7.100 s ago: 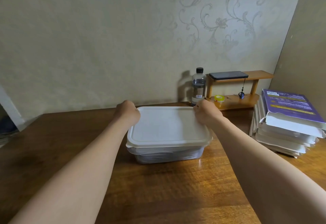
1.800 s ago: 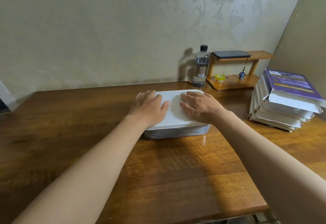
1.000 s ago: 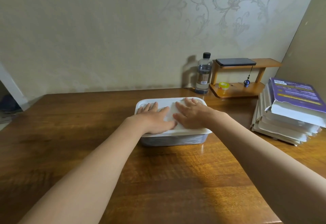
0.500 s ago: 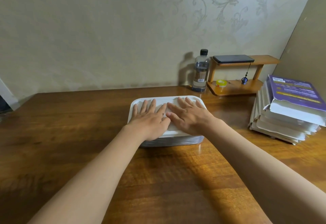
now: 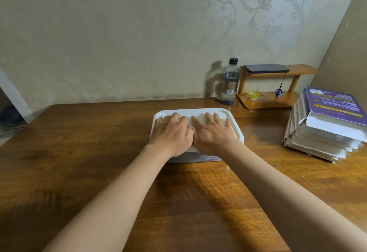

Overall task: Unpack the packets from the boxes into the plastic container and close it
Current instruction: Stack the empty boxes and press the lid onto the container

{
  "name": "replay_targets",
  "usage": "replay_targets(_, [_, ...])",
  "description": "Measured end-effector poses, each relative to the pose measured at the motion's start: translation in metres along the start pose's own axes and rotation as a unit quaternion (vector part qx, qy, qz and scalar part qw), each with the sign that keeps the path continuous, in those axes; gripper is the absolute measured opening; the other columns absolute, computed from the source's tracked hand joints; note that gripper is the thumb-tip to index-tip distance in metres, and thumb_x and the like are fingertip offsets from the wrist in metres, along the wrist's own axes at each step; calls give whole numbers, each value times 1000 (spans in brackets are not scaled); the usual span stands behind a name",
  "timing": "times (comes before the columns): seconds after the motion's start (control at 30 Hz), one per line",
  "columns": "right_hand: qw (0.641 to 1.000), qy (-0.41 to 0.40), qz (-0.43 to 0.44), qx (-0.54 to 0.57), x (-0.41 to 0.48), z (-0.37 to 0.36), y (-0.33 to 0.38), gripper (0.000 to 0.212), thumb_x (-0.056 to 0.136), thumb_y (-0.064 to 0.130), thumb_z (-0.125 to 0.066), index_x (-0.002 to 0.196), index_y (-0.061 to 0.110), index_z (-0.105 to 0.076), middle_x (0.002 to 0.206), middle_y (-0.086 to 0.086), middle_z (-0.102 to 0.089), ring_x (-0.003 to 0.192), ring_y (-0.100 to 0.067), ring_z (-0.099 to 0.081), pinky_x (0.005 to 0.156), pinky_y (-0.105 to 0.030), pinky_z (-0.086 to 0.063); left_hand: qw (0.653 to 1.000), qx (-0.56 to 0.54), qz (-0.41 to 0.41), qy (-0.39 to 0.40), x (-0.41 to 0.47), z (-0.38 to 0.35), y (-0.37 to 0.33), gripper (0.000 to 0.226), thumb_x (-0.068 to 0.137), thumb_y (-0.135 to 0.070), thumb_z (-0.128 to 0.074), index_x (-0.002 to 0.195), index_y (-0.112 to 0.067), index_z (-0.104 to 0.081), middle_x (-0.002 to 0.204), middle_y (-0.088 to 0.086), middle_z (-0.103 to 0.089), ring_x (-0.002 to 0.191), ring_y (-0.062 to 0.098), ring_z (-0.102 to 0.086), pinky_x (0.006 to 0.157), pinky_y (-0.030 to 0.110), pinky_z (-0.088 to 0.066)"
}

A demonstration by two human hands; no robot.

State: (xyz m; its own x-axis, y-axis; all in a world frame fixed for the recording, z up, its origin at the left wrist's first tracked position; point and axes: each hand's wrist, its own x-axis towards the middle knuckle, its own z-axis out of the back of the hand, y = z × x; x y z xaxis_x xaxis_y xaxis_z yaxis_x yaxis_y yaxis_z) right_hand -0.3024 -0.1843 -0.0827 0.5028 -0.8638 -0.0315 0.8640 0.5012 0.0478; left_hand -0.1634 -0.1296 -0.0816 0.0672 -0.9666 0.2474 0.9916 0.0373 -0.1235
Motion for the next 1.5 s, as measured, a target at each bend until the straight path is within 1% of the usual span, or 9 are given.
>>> replay_targets(0.23, [1000,21,1,-7,-1,6,2,65,99,53,-17,158,31,-1,165,-16,4,151,-38,8,118,-62,4,998,-4,32,51,3,3,1,44,98,-39,-28,124,-18,-58,136,8,-54,120,30,-52,105,48,-40])
replay_targets(0.4, [999,-19,5,27,9,11,-8,65,99,57,-24,155,24,-18,164,-12,-14,150,-33,-13,120,-57,-11,991,-5,45,124,9,21,8,52,100,-45,-32,146,-26,-44,159,2,-37,145,27,-32,116,46,-27])
replay_targets(0.5, [1000,-18,-19,13,18,14,-30,70,98,64,-19,156,26,-14,166,-8,-9,152,-31,-6,120,-58,-5,985,-4,96,144,7,19,19,67,100,-56,-25,161,-30,-16,171,7,-2,157,27,4,125,51,0])
replay_targets(0.6, [999,7,-30,11,23,8,-47,79,93,71,-12,158,26,-10,166,-6,-3,153,-29,0,120,-58,-4,975,-18,129,182,8,13,25,78,98,-67,-14,162,-28,6,168,12,19,154,28,21,125,53,4])
replay_targets(0.83, [999,16,-18,36,31,5,-50,107,70,87,-1,157,25,-14,164,-11,-8,151,-32,-5,119,-53,-19,973,-19,141,183,11,21,22,88,97,-72,-18,163,-15,-2,170,13,9,157,29,9,126,46,-4])
replay_targets(0.93, [997,7,-34,66,29,9,-49,94,85,80,-14,157,19,-17,163,-10,-16,150,-30,-12,118,-53,-24,976,-5,135,173,13,24,22,87,97,-71,-17,162,-14,-6,170,14,2,157,29,3,125,46,-6])
replay_targets(1.03, [998,0,-47,40,31,18,-44,85,92,74,-19,158,20,-13,164,-11,-17,150,-31,-15,119,-55,-18,973,0,135,189,17,23,20,84,97,-71,-15,163,-21,0,170,15,6,157,32,9,125,52,4])
replay_targets(1.2, [1000,-12,13,17,44,13,-20,69,101,57,-15,159,23,1,165,-4,13,152,-26,12,122,-51,0,985,-7,78,155,34,14,5,66,103,-52,-18,163,-30,-1,171,-2,8,156,27,17,123,56,11])
replay_targets(1.5, [997,-6,23,76,53,-2,-14,57,102,52,-13,157,38,-9,167,2,-3,153,-24,6,122,-54,1,986,-28,87,139,46,-7,7,57,105,-40,-13,162,-35,-12,171,-11,-6,157,22,1,123,59,4])
